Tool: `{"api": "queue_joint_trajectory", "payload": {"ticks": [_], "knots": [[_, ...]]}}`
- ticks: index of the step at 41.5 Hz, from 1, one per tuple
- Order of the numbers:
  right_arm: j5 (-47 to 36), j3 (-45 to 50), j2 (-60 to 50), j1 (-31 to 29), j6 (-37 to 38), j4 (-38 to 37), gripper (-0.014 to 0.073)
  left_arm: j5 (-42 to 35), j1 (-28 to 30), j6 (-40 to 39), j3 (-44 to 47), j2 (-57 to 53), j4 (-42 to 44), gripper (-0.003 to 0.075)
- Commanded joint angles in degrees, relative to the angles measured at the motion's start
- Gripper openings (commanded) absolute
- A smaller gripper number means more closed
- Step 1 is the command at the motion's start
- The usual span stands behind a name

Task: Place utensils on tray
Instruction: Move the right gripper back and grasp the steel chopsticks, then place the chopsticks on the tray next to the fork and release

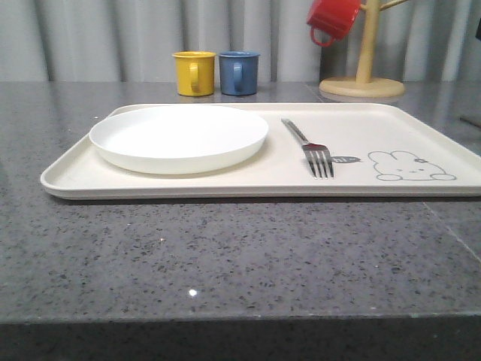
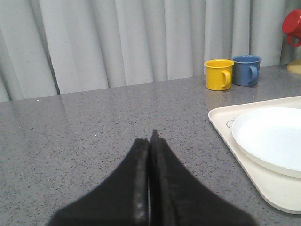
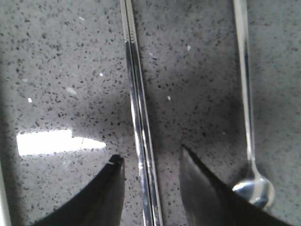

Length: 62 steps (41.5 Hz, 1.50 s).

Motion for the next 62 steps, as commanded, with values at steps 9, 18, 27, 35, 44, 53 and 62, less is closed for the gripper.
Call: {"api": "queue_joint_trajectory", "payload": {"ticks": [9, 18, 27, 35, 44, 53, 62], "knots": [[-0.71, -1.55, 1.96, -0.42, -1.33, 0.51, 0.0316, -4.85, 0.00, -0.54, -1.60, 0.57, -0.65, -0.0019], [-0.64, -1.55, 3.78, -0.42, -1.33, 0.69, 0.0312, -4.85, 0.00, -0.54, -1.60, 0.57, -0.65, -0.0019], [0.10, -1.55, 3.78, -0.42, -1.33, 0.80, 0.0094, -4.85, 0.00, -0.54, -1.60, 0.57, -0.65, -0.0019], [0.80, -1.71, 2.30, -0.42, -1.33, 0.80, 0.0019, -4.85, 0.00, -0.54, -1.60, 0.57, -0.65, -0.0019], [2.93, -1.82, -3.08, -0.30, 0.07, 2.23, 0.0019, -4.85, 0.00, -0.54, -1.60, 0.57, -0.65, -0.0019], [7.35, -1.82, -5.25, 2.25, 2.39, 3.83, 0.0019, -4.85, 0.00, -0.54, -1.60, 0.57, -0.65, -0.0019], [5.79, -1.82, -5.18, 10.48, 6.23, 4.70, 0.0019, -4.85, 0.00, -0.54, -1.60, 0.57, -0.65, -0.0019]]}}
